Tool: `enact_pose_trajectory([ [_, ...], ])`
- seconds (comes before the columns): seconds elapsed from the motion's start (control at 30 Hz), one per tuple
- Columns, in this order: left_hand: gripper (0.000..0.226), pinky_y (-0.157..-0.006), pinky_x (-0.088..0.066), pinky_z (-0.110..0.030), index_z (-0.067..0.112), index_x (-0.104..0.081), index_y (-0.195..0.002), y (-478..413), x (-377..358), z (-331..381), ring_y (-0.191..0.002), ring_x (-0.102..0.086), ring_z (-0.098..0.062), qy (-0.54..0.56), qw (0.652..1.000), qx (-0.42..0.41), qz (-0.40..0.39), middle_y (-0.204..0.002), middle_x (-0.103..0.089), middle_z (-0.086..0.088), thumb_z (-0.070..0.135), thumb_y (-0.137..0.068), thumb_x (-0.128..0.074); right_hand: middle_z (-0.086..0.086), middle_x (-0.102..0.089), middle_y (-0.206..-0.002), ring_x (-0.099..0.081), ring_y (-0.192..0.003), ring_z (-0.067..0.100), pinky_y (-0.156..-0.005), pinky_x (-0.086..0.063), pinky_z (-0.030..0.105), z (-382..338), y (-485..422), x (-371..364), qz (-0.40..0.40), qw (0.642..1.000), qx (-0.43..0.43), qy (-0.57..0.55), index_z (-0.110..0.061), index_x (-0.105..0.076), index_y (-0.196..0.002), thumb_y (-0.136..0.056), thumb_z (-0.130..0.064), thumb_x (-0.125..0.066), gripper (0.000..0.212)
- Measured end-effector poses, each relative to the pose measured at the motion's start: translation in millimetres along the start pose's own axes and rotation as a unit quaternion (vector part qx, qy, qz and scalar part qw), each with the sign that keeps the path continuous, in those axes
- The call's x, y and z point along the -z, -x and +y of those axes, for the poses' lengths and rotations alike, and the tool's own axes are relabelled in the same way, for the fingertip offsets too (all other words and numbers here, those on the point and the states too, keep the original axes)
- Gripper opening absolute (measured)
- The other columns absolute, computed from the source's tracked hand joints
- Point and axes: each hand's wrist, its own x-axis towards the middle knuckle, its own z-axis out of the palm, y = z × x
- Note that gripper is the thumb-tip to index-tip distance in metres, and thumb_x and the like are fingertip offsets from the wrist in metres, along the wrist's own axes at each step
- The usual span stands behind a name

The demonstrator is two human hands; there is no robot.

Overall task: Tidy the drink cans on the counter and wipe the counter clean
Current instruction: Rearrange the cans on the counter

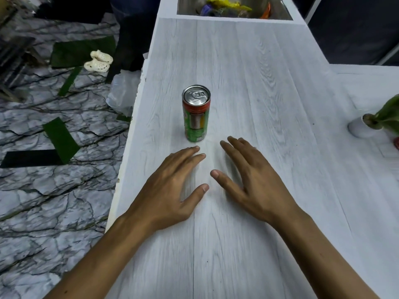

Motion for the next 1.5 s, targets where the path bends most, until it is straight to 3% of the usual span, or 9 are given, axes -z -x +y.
enact_pose_trajectory([
  [0.17, 0.067, -0.127, -0.023, -0.034, 0.028, -0.038, -0.157, -4.5, -11.0, 31.5, -0.154, -0.020, -0.001, -0.007, 1.000, -0.012, -0.008, -0.166, -0.031, 0.013, 0.054, -0.097, -0.054, -0.013, -0.013, -0.172, -0.003, -0.158, 0.004, -0.124, 0.001, 0.022, 17.5, 30.3, 15.9, 0.002, 1.000, 0.005, 0.017, -0.037, -0.018, -0.164, -0.099, -0.075, -0.030, 0.076],
  [0.33, 0.068, -0.127, -0.022, -0.038, 0.027, -0.039, -0.157, -14.8, -28.3, 68.5, -0.154, -0.021, -0.004, -0.008, 0.999, -0.035, -0.015, -0.166, -0.031, 0.012, 0.053, -0.097, -0.056, -0.010, -0.017, -0.171, -0.007, -0.159, 0.007, -0.128, -0.010, 0.031, 43.2, 62.8, 40.8, 0.012, 1.000, -0.006, 0.026, -0.033, -0.022, -0.164, -0.100, -0.074, -0.030, 0.076],
  [0.5, 0.069, -0.128, -0.018, -0.037, 0.026, -0.039, -0.157, -30.2, -52.3, 107.9, -0.155, -0.022, -0.005, -0.020, 0.998, -0.059, -0.023, -0.166, -0.032, 0.011, 0.055, -0.096, -0.054, -0.012, -0.010, -0.172, -0.002, -0.159, 0.006, -0.126, -0.001, 0.024, 81.0, 95.5, 64.4, 0.012, 0.999, -0.028, 0.045, -0.036, -0.016, -0.164, -0.099, -0.077, -0.025, 0.077],
  [0.67, 0.069, -0.128, -0.017, -0.036, 0.027, -0.040, -0.156, -47.3, -78.5, 145.2, -0.155, -0.024, -0.006, -0.028, 0.996, -0.074, -0.034, -0.166, -0.033, 0.010, 0.058, -0.095, -0.054, -0.009, -0.014, -0.172, -0.006, -0.159, 0.008, -0.128, -0.007, 0.029, 122.4, 128.1, 84.1, 0.023, 0.997, -0.051, 0.046, -0.034, -0.021, -0.164, -0.100, -0.075, -0.030, 0.076],
  [0.9, 0.070, -0.119, -0.006, -0.013, 0.035, -0.035, -0.158, -72.9, -124.8, 189.7, -0.144, 0.002, 0.023, -0.032, 0.993, -0.102, -0.056, -0.163, -0.023, 0.024, 0.059, -0.096, -0.056, -0.010, -0.012, -0.172, -0.005, -0.159, 0.007, -0.129, -0.007, 0.029, 183.0, 165.8, 106.1, 0.038, 0.994, -0.093, 0.043, -0.032, -0.022, -0.164, -0.100, -0.073, -0.031, 0.076],
  [1.2, 0.070, -0.107, -0.005, 0.004, 0.044, -0.028, -0.157, -108.5, -185.0, 247.7, -0.138, -0.001, 0.030, -0.008, 0.990, -0.114, -0.086, -0.155, -0.015, 0.040, 0.066, -0.095, -0.052, -0.007, -0.022, -0.170, -0.017, -0.158, 0.011, -0.129, -0.017, 0.034, 247.2, 195.3, 137.3, 0.088, 0.986, -0.141, 0.031, -0.025, -0.033, -0.161, -0.101, -0.066, -0.038, 0.073],
  [1.33, 0.070, -0.102, -0.009, 0.007, 0.046, -0.027, -0.156, -127.6, -211.8, 277.4, -0.134, -0.005, 0.034, 0.032, 0.990, -0.107, -0.083, -0.149, -0.016, 0.046, 0.065, -0.094, -0.055, -0.004, -0.030, -0.168, -0.027, -0.155, 0.014, -0.125, -0.029, 0.039, 272.2, 202.5, 157.5, 0.130, 0.976, -0.176, 0.012, -0.021, -0.040, -0.158, -0.099, -0.064, -0.042, 0.073],
  [1.4, 0.070, -0.103, -0.014, 0.004, 0.048, -0.028, -0.154, -140.1, -222.8, 294.9, -0.133, -0.013, 0.033, 0.070, 0.991, -0.092, -0.061, -0.149, -0.023, 0.044, 0.066, -0.092, -0.056, -0.003, -0.034, -0.166, -0.033, -0.152, 0.014, -0.121, -0.033, 0.035, 285.9, 204.5, 169.0, 0.163, 0.966, -0.200, -0.002, -0.019, -0.041, -0.157, -0.098, -0.063, -0.045, 0.073],
  [1.5, 0.071, -0.109, -0.035, -0.013, 0.045, -0.037, -0.151, -160.7, -235.5, 317.5, -0.139, -0.038, 0.011, 0.171, 0.984, -0.043, -0.022, -0.155, -0.039, 0.028, 0.068, -0.087, -0.059, -0.001, -0.044, -0.160, -0.042, -0.144, 0.014, -0.110, -0.034, 0.024, 306.3, 203.1, 184.9, 0.226, 0.947, -0.225, -0.032, -0.018, -0.043, -0.155, -0.098, -0.061, -0.050, 0.072],
])
